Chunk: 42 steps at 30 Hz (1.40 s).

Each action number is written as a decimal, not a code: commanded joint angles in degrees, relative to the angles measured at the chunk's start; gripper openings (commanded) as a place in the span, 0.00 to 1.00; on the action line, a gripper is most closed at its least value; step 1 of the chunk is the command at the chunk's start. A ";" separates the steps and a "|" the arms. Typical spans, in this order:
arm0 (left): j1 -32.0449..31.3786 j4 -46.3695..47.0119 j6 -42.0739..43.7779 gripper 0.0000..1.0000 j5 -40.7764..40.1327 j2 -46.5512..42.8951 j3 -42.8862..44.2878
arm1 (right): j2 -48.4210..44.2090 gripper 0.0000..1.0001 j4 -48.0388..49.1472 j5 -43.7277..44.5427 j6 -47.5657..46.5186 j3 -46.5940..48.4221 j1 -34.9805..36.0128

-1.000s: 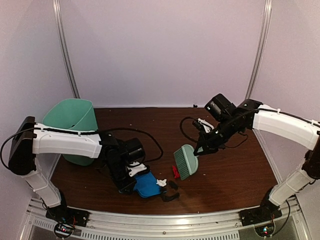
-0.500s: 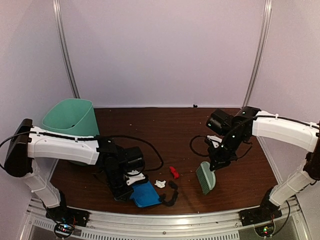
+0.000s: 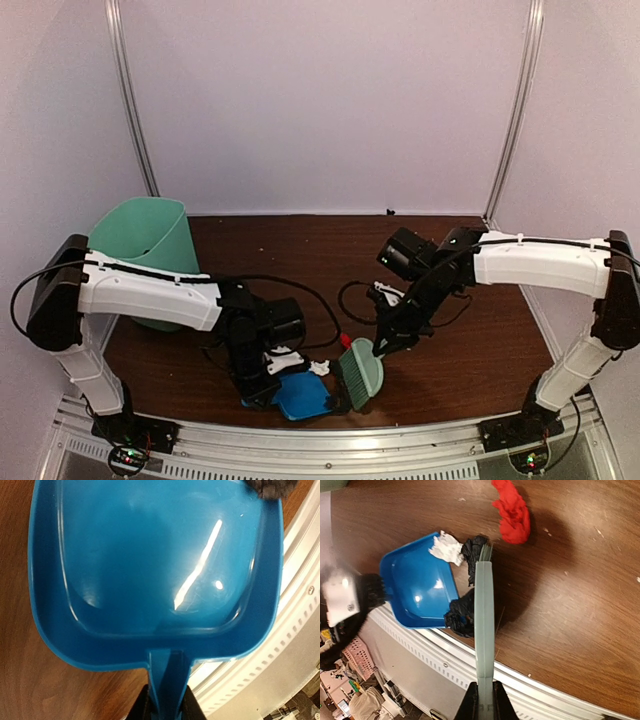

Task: Sweep away the paper scraps from the table
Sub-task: Sweep the paper scraps into the dustpan.

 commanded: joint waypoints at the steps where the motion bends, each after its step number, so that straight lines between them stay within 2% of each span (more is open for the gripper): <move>1: -0.23 1.24 0.37 0.00 1.50 1.14 1.82 | 1.78 0.00 7.64 -5.26 2.44 4.41 0.32; 12: -0.22 4.16 -1.03 0.00 0.68 0.77 0.97 | -1.42 0.00 12.34 -10.99 4.37 1.02 0.32; 17: 0.50 4.76 -3.22 0.00 -0.80 -1.57 -2.36 | -3.94 0.00 6.58 -6.67 1.47 1.54 -0.69; 25: 1.11 4.47 -4.56 0.00 -1.36 -4.91 -6.11 | -5.31 0.00 -2.09 2.28 -5.29 5.68 -7.17; 34: 2.47 4.21 -3.93 0.00 -2.64 -4.14 -4.81 | 3.86 0.00 -10.22 17.72 -12.44 15.23 -10.31; 42: 3.63 3.68 -0.77 0.00 -3.01 -1.22 -2.06 | 14.64 0.00 -11.28 16.21 -16.15 23.09 -9.66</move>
